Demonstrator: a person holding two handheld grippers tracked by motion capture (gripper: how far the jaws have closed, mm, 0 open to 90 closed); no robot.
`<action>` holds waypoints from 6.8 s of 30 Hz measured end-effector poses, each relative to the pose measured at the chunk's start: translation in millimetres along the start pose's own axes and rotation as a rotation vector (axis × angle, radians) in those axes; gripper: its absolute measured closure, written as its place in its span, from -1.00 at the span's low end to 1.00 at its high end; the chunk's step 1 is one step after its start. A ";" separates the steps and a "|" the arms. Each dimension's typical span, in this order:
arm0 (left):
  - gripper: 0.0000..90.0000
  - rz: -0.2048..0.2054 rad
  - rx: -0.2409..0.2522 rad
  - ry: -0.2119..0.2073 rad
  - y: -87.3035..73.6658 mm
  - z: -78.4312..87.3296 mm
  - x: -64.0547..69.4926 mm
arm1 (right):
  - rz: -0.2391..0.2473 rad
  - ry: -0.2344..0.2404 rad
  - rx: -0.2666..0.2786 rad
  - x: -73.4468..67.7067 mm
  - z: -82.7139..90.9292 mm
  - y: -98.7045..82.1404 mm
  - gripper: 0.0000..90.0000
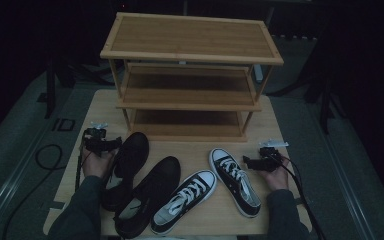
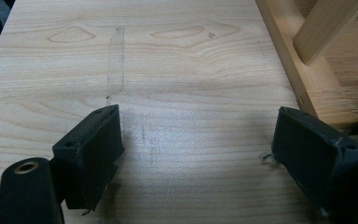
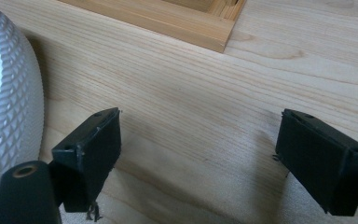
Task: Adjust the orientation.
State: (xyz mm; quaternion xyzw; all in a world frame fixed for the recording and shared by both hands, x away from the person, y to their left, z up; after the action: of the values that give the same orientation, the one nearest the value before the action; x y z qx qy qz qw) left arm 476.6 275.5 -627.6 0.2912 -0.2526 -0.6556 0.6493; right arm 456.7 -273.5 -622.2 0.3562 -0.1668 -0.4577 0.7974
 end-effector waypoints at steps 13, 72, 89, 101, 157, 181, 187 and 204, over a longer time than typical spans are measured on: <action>-0.63 0.007 0.000 0.007 0.4 -0.4 0.2 | -0.008 -0.009 0.001 0.6 -0.9 1.1 -0.68; 0.03 -0.199 0.018 -0.235 28.8 146.6 19.9 | -0.014 -0.018 0.010 1.6 0.1 1.2 -0.59; 0.06 -0.272 -0.033 -0.253 12.5 173.8 38.4 | -0.015 -0.018 0.009 1.6 0.1 1.2 -0.59; 0.15 -0.303 -0.078 -0.264 -6.9 182.0 46.5 | -0.015 -0.018 0.009 1.6 0.1 1.2 -0.59; 0.95 -0.337 -0.230 -0.151 -29.2 139.9 56.5 | -0.014 -0.018 0.008 1.6 0.2 1.2 -0.59; 0.96 -0.314 -0.159 -0.224 15.6 126.5 82.6 | -0.014 -0.018 0.009 1.7 0.1 1.2 -0.59; 0.96 -0.286 -0.165 -0.209 30.4 110.4 91.7 | -0.015 -0.018 0.009 1.6 0.1 1.2 -0.59; 0.95 -0.180 -0.151 -0.129 59.6 73.3 104.7 | -0.015 -0.018 0.009 1.7 0.1 1.2 -0.59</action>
State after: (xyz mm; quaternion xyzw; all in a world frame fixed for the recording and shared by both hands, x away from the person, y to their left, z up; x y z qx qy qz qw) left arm 467.8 165.8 -539.4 0.2202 -0.2164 -0.7459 0.5902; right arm 458.3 -274.6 -621.3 0.3569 -0.1732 -0.4659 0.7909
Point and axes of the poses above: each handheld gripper's, and its own axes: z roughly backward along the jaws, y roughly out of its top, x roughly to its right, the point moved 9 cm from there along -z, roughly forward along the jaws, and after that the axes turned 5 degrees about y, right-handed, at the moved point
